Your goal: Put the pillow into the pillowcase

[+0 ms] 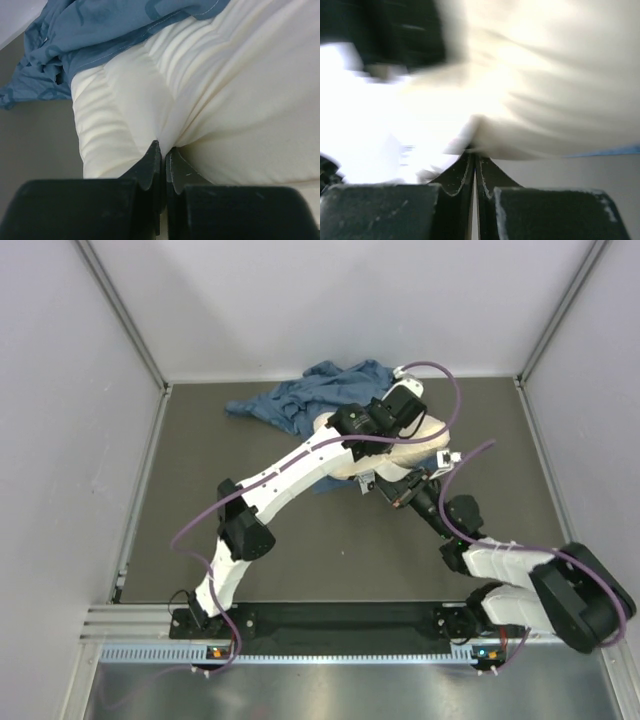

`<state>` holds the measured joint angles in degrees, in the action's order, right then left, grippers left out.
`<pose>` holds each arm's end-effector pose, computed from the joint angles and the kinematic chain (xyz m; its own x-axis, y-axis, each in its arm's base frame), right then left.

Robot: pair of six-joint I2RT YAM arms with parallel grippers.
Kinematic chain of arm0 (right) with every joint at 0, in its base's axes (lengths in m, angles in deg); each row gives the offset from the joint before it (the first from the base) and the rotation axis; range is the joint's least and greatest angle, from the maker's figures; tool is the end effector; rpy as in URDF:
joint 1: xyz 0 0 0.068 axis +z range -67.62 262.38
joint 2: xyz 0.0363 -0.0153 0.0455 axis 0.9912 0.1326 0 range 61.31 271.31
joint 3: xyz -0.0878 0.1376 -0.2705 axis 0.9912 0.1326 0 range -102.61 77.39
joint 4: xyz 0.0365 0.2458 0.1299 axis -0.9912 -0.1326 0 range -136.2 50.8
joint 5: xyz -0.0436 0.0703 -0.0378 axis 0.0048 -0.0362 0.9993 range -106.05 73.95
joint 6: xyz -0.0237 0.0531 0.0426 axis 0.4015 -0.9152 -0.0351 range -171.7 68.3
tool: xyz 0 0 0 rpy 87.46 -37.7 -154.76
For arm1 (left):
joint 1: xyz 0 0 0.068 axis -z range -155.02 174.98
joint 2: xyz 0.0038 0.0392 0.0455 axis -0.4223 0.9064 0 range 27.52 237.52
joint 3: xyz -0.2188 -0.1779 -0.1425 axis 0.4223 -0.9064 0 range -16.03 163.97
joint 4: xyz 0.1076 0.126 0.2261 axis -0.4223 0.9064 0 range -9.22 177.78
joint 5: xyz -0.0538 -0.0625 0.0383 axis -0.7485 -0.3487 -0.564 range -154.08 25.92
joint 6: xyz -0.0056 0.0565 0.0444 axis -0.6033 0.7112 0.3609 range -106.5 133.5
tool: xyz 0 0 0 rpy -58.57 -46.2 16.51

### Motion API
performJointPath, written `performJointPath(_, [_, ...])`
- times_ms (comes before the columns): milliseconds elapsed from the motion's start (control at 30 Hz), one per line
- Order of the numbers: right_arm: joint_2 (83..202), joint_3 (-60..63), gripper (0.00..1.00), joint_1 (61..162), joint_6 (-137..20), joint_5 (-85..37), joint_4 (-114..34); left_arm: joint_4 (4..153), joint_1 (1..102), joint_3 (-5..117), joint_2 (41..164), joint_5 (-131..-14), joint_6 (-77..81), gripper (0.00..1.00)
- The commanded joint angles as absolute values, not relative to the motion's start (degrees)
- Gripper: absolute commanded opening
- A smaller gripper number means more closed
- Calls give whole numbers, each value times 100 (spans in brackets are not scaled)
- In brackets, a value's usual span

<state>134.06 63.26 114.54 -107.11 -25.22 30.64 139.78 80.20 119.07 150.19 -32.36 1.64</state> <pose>0.2050 0.1402 0.2387 -0.4479 0.6785 -0.5823 -0.5090 0.3419 0.7900 0.3211 -0.4077 0.3981 -0.5065 0.4230 -0.7513 0.3968 0.8880 0.2324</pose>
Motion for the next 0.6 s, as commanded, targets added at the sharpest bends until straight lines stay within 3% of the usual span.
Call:
performJointPath(0, [12192,6070,0,11516,-10216,-2783,3243,13387,8044,11642,15136,-2919,84,0])
performJointPath(200, [10801,5981,1,11507,-9758,-1459,294,13404,7974,12036,15013,-2734,84,0])
performJointPath(267, [10720,6008,12,11490,-9897,-941,-604,13492,7930,12264,14855,-2708,119,0])
performJointPath(333, [10737,6121,17,11481,-10371,-622,-1114,13492,7930,12301,14663,-2673,154,0])
performJointPath(467, [10834,6805,37,11472,-11093,-130,-1011,13597,7939,12275,14495,-2629,172,0])
performJointPath(567, [10877,6957,61,11464,-11427,134,-1124,13676,7930,12283,14477,-2489,242,0])
